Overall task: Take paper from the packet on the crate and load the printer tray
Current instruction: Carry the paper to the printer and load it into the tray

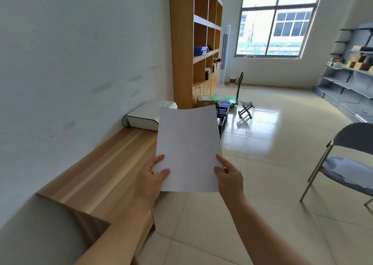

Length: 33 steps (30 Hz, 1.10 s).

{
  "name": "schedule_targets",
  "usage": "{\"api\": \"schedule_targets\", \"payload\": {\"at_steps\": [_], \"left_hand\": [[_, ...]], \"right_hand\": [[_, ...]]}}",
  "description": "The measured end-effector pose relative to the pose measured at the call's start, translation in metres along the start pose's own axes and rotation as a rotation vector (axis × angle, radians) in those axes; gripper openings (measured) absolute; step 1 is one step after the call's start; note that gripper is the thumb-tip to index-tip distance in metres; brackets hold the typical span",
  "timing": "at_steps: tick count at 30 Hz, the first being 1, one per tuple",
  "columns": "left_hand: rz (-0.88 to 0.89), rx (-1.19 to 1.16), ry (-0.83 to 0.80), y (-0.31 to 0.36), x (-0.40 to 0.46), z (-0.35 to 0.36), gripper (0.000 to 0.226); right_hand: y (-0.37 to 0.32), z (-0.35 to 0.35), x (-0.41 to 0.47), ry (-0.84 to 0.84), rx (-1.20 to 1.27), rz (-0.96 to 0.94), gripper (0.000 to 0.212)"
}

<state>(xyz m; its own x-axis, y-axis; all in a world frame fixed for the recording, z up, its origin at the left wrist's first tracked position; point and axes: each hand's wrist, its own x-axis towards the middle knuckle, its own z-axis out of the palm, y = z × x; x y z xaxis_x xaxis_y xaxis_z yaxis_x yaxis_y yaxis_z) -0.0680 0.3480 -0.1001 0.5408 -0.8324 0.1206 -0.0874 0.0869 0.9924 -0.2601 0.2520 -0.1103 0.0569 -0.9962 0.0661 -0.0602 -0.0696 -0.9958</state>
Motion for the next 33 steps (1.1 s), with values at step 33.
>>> {"api": "schedule_targets", "payload": {"at_steps": [33], "left_hand": [[-0.094,0.096,-0.022,-0.068,0.499,0.311,0.040]], "right_hand": [[0.054,-0.014,0.585,0.011,-0.111,0.020,0.037]]}}
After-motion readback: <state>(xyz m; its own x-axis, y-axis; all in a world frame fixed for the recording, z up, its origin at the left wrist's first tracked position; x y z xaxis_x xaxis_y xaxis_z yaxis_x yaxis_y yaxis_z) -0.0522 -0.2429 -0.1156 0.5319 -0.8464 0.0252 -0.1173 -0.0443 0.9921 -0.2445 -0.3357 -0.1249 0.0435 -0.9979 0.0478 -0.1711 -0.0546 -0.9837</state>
